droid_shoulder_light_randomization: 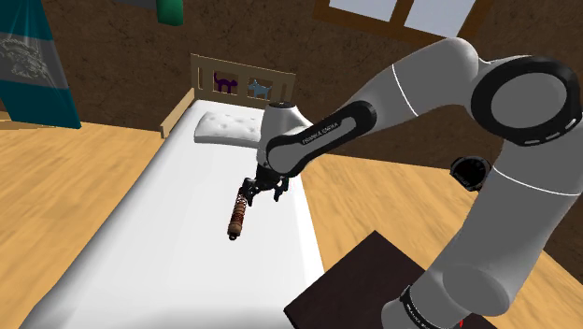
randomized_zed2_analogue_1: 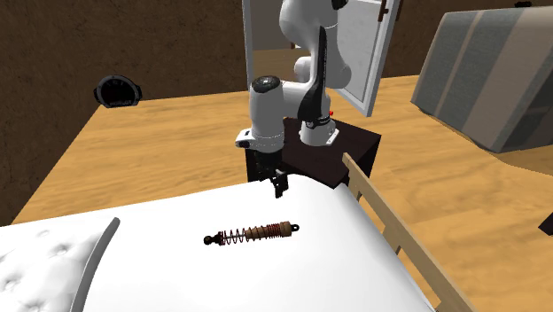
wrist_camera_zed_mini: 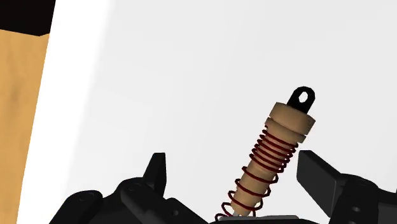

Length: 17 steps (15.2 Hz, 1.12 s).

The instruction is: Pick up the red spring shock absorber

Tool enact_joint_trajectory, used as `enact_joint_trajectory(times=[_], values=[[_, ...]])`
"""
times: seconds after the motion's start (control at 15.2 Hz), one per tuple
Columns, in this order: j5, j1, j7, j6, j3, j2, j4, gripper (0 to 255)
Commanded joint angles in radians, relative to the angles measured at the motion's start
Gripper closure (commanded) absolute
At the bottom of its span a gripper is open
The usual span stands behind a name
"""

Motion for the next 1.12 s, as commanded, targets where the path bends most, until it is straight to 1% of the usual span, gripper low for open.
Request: enact_joint_trajectory(times=[0.0, 0.26, 0.46, 0.92, 1.06], values=[[-0.039, 0.017, 0.060, 0.029, -0.010, 0.079, 0.060, 0], [-0.101, 0.057, 0.153, 0.061, -0.048, 0.233, 0.198, 0], [-0.130, 0.087, 0.207, 0.070, -0.078, 0.343, 0.313, 0], [-0.149, 0.099, 0.221, 0.134, -0.094, 0.417, 0.323, 0], [-0.150, 0.100, 0.222, 0.139, -0.096, 0.424, 0.324, 0]])
